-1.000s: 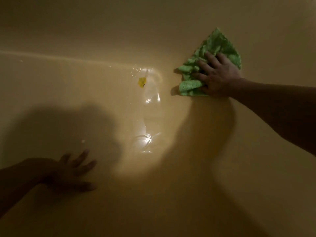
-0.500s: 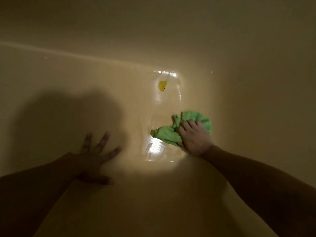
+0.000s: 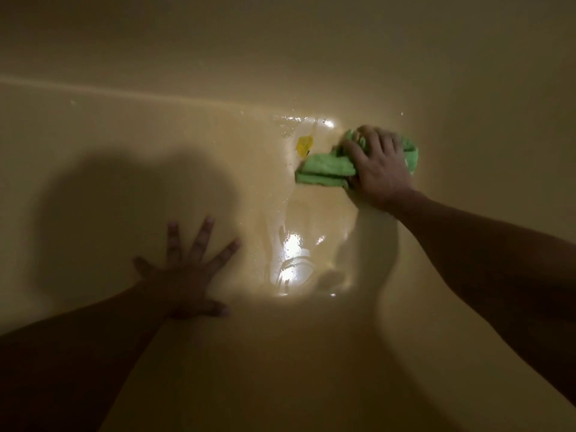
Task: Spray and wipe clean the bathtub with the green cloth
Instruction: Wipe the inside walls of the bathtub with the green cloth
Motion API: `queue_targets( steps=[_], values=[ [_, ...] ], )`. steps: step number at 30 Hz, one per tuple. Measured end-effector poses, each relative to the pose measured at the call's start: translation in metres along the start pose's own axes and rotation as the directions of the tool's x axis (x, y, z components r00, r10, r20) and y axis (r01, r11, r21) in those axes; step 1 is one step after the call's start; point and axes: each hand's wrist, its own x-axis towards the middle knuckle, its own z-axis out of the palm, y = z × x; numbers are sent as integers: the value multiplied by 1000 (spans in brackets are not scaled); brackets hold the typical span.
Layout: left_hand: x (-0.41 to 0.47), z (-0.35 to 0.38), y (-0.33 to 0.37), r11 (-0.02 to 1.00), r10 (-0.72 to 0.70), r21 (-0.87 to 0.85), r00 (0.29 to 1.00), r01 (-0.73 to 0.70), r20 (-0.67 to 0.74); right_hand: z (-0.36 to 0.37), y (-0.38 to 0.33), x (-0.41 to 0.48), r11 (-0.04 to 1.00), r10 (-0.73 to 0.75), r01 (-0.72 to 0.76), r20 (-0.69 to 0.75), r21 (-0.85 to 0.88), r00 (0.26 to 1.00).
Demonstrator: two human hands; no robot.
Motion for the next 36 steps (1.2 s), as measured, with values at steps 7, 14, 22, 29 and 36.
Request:
queue_targets(
  steps=[7, 14, 22, 29, 36],
  values=[
    [5, -10, 5, 999, -40, 25, 998, 39, 40, -13, -41, 15, 868, 159, -229, 191, 441, 969],
    [4, -14, 9, 997, -62, 38, 997, 60, 56, -51, -6, 44, 952, 171, -271, 484, 144, 858],
    [-4, -16, 10, 998, -46, 46, 999, 45, 28, -69, 0, 30, 925, -19, -163, 471, 343, 882],
    [-6, -16, 12, 998, -42, 40, 999, 41, 24, -125, 31, 25, 744, 138, -148, 68, 652, 988],
    [-2, -12, 11, 998, -55, 25, 998, 55, 16, -160, 23, 6, 898, -42, 100, -143, 429, 989]
  ],
)
